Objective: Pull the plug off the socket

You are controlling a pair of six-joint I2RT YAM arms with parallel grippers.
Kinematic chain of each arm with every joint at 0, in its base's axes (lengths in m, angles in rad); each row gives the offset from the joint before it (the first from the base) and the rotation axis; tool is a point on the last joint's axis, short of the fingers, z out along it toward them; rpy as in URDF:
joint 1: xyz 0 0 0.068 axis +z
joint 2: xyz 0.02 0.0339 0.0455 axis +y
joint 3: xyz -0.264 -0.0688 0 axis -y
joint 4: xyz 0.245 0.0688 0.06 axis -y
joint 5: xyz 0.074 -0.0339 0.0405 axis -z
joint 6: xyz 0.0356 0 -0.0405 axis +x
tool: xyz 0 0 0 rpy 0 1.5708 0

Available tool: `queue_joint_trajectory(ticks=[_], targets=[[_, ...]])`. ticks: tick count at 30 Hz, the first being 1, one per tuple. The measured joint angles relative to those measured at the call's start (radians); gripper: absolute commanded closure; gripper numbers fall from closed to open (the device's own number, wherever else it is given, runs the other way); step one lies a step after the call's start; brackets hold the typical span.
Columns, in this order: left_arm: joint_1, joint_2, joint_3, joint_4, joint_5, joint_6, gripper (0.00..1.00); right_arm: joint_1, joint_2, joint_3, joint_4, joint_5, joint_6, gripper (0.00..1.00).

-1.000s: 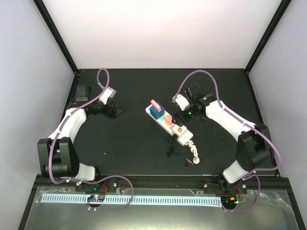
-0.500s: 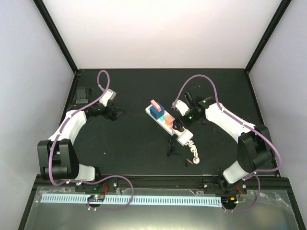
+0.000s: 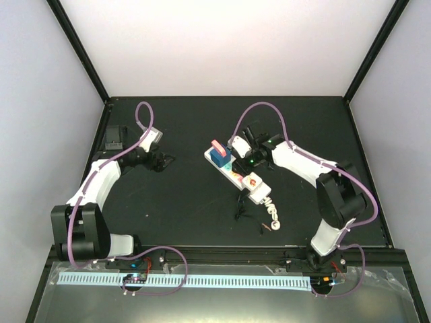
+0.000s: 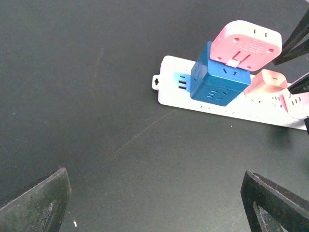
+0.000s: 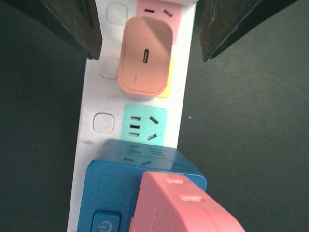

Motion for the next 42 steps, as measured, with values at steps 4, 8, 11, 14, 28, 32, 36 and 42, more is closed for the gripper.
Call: queue_joint_trajectory(ticks=[4,8,11,14,28,32,36,42], targets=[[0.000,-0.012,-0.005,0.005,-0.005,-0.003,0.01,0.000,0.013,-0.001,0.031,0.007,-0.013,0.52],[0.000,-0.012,-0.005,0.019,-0.020,-0.025,0.01,0.000,0.017,-0.018,0.060,0.005,-0.028,0.53],[0.000,-0.012,-0.005,0.042,-0.047,-0.060,0.01,0.000,0.037,-0.019,0.063,0.003,-0.037,0.52],[0.000,-0.012,-0.005,0.060,-0.076,-0.089,0.01,0.000,0.048,-0.022,0.063,0.001,-0.041,0.54],[0.040,-0.013,-0.006,0.108,-0.082,-0.184,0.01,0.000,0.074,0.002,0.051,-0.008,-0.122,0.85],[0.061,-0.026,-0.029,0.116,-0.029,-0.144,0.01,0.000,0.093,0.025,0.035,-0.059,-0.203,0.84],[0.061,-0.027,-0.037,0.060,0.041,-0.012,0.01,0.000,0.119,0.052,0.005,-0.136,-0.298,0.82],[0.060,-0.027,-0.036,-0.184,0.224,0.342,0.01,0.012,0.192,0.146,-0.092,-0.250,-0.441,0.82]])
